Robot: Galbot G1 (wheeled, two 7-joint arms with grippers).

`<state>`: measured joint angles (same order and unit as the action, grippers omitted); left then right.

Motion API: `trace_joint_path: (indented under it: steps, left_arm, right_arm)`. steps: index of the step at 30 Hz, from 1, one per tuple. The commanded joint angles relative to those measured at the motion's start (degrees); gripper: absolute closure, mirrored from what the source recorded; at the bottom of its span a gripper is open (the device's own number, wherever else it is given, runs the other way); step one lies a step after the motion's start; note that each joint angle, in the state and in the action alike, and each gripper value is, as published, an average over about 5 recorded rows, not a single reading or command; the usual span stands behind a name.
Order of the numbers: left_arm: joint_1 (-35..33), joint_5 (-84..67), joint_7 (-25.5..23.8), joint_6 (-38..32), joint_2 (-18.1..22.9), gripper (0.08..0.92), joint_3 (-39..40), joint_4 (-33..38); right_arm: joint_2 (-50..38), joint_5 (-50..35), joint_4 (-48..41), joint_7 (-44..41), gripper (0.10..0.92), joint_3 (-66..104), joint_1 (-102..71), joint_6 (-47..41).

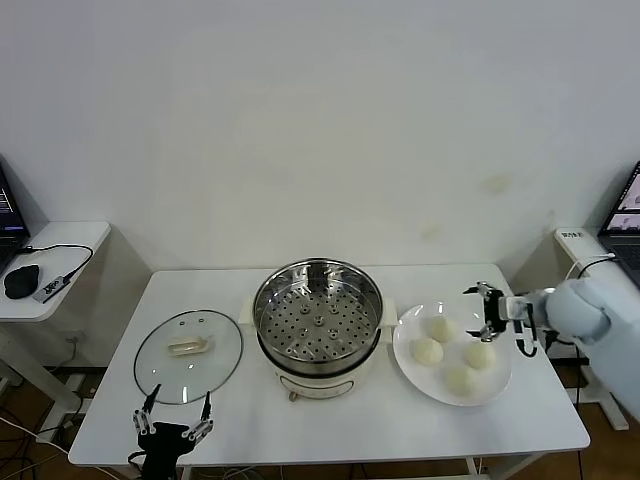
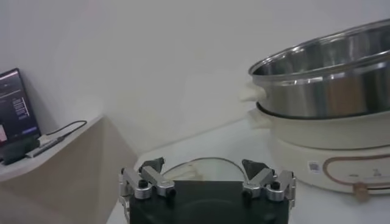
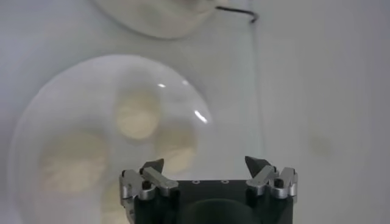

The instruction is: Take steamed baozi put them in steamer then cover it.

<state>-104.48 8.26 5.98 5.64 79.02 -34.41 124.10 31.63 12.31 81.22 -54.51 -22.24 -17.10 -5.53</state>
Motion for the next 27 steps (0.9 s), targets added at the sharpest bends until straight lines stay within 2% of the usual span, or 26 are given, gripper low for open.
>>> trace_joint_path:
  steps: [1, 14, 27]
  left_arm:
    - [0.1, 0.5, -0.1, 0.3, 0.0, 0.177, -0.2, -0.3]
    - [0.0, 0.5, -0.3, 0.3, -0.2, 0.177, -1.8, -0.7]
    - [0.0, 0.5, -0.4, 0.3, -0.4, 0.177, -2.6, -0.8]
  right_arm:
    - [1.9, -0.3, -8.1, -6.1, 0.203, -17.5, 14.5, 1.2]
    - [13.4, 3.1, -17.5, -2.5, 0.203, -20.1, 14.9, 0.0]
    - [16.7, 4.3, -21.5, -2.3, 0.216, -21.3, 15.2, -0.9]
